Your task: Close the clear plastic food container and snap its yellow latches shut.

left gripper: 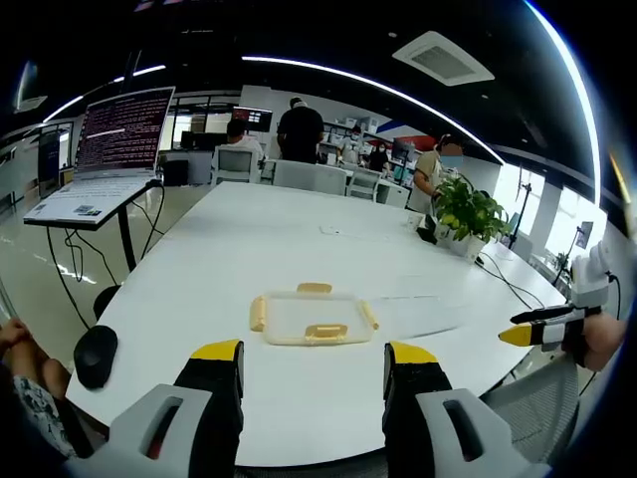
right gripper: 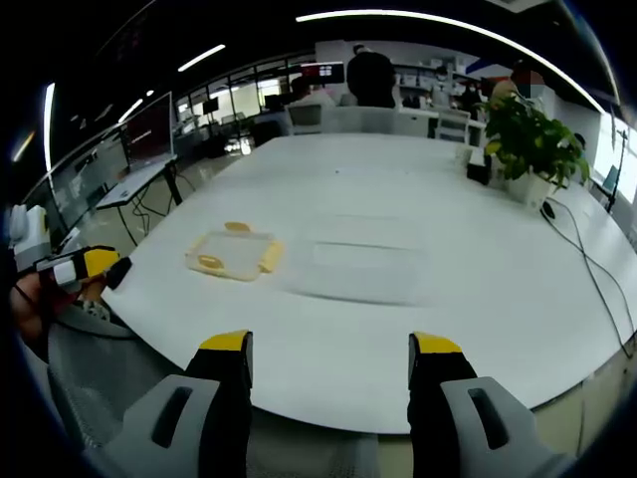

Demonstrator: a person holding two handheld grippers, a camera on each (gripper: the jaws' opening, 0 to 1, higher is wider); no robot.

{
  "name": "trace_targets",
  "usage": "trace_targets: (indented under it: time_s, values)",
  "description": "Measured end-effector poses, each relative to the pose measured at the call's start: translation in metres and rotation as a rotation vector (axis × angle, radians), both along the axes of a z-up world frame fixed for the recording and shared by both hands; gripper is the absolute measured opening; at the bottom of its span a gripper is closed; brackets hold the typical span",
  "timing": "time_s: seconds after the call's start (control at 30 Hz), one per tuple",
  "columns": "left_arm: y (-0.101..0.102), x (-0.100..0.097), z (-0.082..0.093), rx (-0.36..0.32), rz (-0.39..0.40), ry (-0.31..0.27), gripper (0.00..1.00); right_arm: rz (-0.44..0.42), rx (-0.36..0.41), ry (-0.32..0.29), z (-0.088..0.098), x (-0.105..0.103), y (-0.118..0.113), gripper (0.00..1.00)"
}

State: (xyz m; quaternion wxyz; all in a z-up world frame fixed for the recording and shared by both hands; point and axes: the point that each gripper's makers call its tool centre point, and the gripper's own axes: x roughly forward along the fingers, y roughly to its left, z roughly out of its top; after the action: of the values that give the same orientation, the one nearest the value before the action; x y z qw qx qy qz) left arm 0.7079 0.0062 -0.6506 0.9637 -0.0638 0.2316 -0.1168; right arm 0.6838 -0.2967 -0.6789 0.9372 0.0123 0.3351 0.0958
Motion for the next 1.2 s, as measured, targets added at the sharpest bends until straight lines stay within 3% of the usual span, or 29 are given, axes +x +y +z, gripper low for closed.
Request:
trace_targets:
  time_s: [1.2]
  values:
    - [-0.0014, 0.0006, 0.0003, 0.016, -0.013, -0.008, 0.51, 0.001, -0.007, -0.009, 0.0006, 0.0004, 0.0007, 0.59]
